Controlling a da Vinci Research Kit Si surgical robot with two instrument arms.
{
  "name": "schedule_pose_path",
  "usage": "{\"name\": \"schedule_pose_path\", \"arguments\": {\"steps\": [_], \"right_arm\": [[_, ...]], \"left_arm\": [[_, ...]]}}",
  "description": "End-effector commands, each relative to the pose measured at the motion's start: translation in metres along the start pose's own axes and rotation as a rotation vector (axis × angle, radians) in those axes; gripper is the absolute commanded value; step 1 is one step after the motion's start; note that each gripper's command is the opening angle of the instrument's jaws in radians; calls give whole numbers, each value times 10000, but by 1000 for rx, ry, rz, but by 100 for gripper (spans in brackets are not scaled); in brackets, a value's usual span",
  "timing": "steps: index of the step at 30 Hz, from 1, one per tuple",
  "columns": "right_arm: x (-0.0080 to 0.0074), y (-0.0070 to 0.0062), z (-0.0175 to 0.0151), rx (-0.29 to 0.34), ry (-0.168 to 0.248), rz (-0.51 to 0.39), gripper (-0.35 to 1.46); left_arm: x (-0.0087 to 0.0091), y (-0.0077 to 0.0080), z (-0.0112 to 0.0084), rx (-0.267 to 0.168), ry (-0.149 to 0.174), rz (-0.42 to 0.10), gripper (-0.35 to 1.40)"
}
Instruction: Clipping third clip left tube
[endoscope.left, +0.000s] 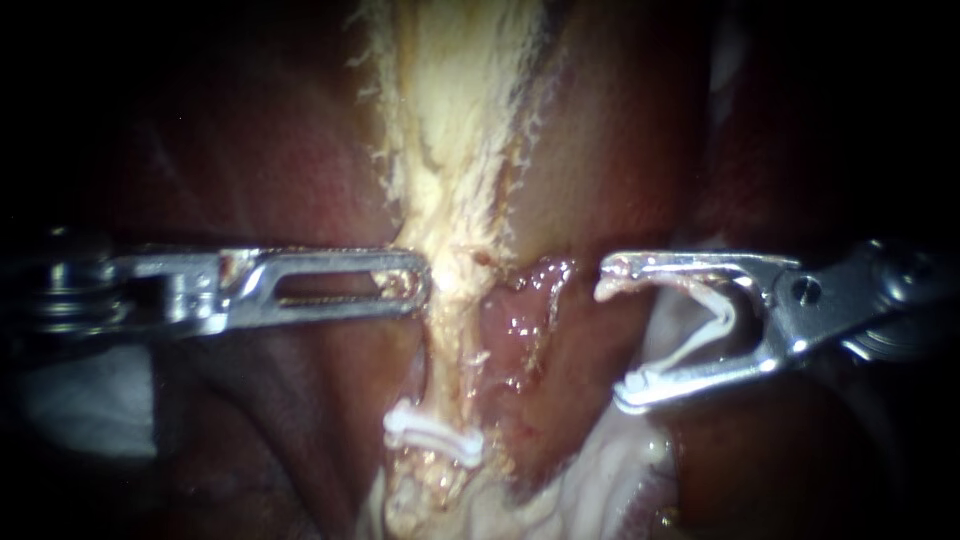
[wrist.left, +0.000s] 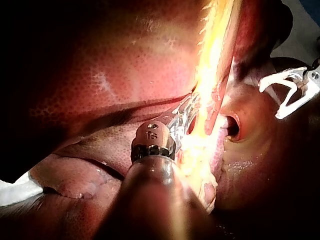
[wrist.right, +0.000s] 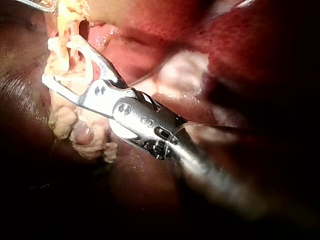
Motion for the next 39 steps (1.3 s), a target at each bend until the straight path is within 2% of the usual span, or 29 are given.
{"name": "schedule_pose_path", "arguments": {"steps": [1,3,10,12,14,19,22,28,33,39], "right_arm": [[0,0,1,0,0,0,60],[-1,-1,2,-1,0,-1,60],[-11,-6,18,15,7,8,60],[-16,-9,29,33,-20,31,60],[-24,-11,44,51,-44,59,59],[-45,-10,85,79,-73,129,59],[-60,-5,111,92,-93,155,58],[-87,7,153,101,-104,191,58],[-103,17,170,98,-116,204,58],[-110,26,170,97,-119,211,58]], "left_arm": [[0,0,-2,0,1,0,-35],[-1,-2,-11,4,8,-1,-35],[-7,-7,-55,-20,-11,-6,-35],[-8,-7,-63,-25,-15,-7,-35],[-8,-6,-66,-26,-12,-7,-35],[-7,-7,-68,-27,-12,-7,-35],[-6,-7,-69,-27,-13,-7,-35],[-4,-9,-71,-28,-13,-8,-35],[-3,-11,-74,-28,-14,-9,-35],[-2,-15,-78,-27,-16,-11,-35]]}}
